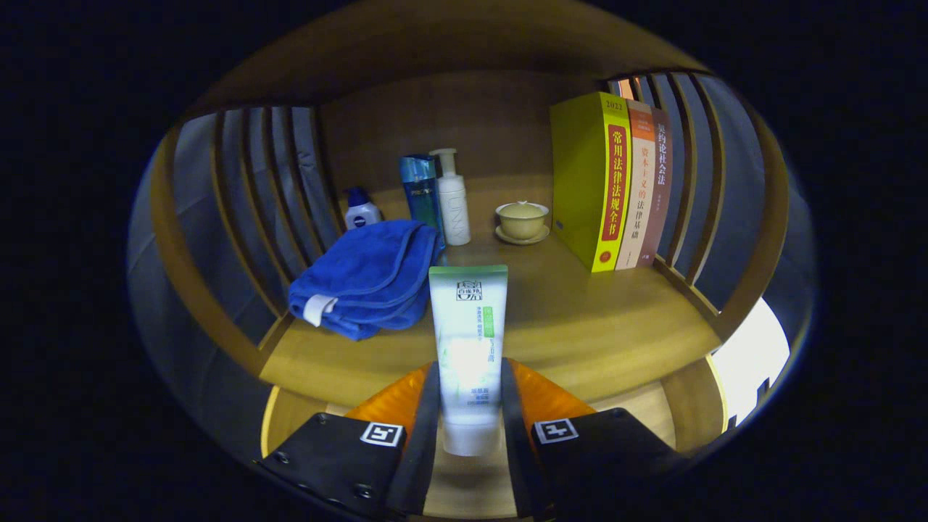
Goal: Pull open the drawer, take out the items inside it, and place them on the countertop above the cabinet.
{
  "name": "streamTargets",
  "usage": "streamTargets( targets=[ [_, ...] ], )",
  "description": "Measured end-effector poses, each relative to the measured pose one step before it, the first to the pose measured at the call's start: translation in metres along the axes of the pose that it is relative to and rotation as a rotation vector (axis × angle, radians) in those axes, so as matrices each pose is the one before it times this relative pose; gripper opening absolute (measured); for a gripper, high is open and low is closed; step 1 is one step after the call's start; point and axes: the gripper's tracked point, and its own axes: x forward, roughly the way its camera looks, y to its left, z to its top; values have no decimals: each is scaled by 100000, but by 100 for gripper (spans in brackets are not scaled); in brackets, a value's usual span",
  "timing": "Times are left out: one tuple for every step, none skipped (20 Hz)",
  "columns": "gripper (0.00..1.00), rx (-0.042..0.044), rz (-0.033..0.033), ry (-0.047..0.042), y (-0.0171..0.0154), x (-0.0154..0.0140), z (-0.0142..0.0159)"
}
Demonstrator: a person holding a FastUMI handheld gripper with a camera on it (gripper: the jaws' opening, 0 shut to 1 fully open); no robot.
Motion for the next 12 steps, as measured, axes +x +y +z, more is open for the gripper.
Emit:
streamTargets(
  targets=[
    [52, 861, 95, 101, -125, 1038, 257],
    [52, 327, -310, 938, -194, 698, 14],
    [52, -500, -748, 175, -393, 813, 157],
    [52, -345, -465, 31, -199, 465, 30],
    [52, 606, -316, 781, -60, 544, -204],
    [52, -146, -396, 536, 76, 190, -187],
    [52, 9, -89, 230, -89, 282, -8],
    [52, 174, -69, 16, -21, 259, 17],
    [53, 96, -79, -2, 15, 210, -87],
    [53, 18, 6, 458, -30, 127, -179],
    [53, -158, 59, 120, 20, 93, -39],
    [54, 23, -37, 222, -7, -196, -26]
  ],
)
